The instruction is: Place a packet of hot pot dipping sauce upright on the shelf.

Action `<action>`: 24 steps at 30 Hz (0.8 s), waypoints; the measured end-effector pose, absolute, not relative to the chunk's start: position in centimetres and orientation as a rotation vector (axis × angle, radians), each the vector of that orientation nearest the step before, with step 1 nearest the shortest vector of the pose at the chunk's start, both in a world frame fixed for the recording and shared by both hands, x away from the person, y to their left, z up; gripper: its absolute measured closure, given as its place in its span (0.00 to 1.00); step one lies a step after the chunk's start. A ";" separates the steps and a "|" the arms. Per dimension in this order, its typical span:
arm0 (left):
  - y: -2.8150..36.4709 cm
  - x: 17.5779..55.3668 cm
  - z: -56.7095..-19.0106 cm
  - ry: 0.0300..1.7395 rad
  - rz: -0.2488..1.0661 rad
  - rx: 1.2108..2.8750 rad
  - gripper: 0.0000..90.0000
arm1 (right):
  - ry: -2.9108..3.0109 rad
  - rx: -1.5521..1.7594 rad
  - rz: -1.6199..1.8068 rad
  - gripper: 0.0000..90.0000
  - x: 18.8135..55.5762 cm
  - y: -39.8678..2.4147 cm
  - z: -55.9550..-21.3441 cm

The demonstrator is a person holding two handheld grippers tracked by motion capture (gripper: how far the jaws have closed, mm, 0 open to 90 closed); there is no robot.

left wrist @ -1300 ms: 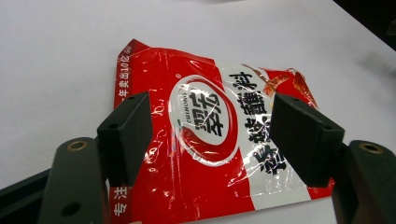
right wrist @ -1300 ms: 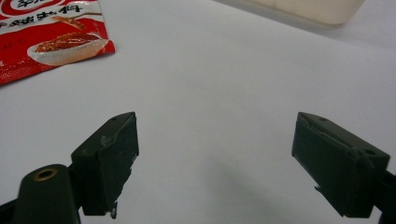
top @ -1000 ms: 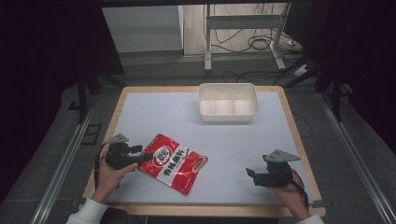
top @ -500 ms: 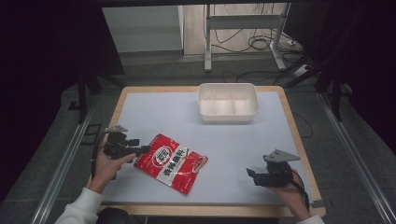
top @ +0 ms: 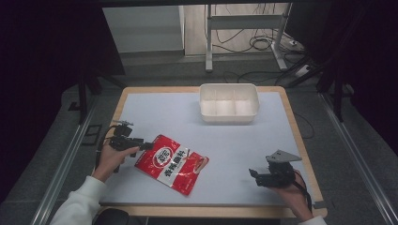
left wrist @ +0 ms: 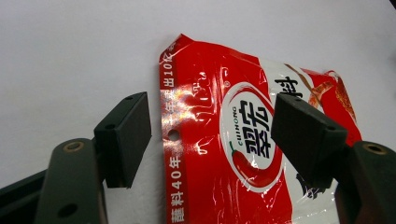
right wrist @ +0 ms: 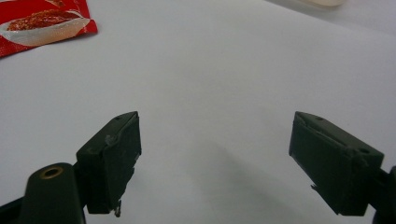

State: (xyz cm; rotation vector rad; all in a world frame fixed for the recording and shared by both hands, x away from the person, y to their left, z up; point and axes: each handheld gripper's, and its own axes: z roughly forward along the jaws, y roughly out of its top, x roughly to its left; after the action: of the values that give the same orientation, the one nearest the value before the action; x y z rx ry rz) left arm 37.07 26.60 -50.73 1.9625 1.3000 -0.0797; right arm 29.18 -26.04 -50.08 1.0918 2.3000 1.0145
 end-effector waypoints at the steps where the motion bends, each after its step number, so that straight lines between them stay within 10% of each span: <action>1: 26.5 37.3 -50.9 1.306 -0.081 1.960 0.32 | 2.300 1.092 1.012 0.19 29.2 -26.0 -50.1; 24: 24.4 43.3 -52.7 1.279 -0.115 2.010 0.39 | 2.311 1.093 0.985 0.19 29.4 -26.1 -50.5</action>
State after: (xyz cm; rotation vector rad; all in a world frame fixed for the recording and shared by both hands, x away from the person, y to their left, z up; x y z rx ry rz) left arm 43.27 24.44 -52.66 2.0098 1.2788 -0.1146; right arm 29.42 -26.10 -50.53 1.0934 2.3110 0.9849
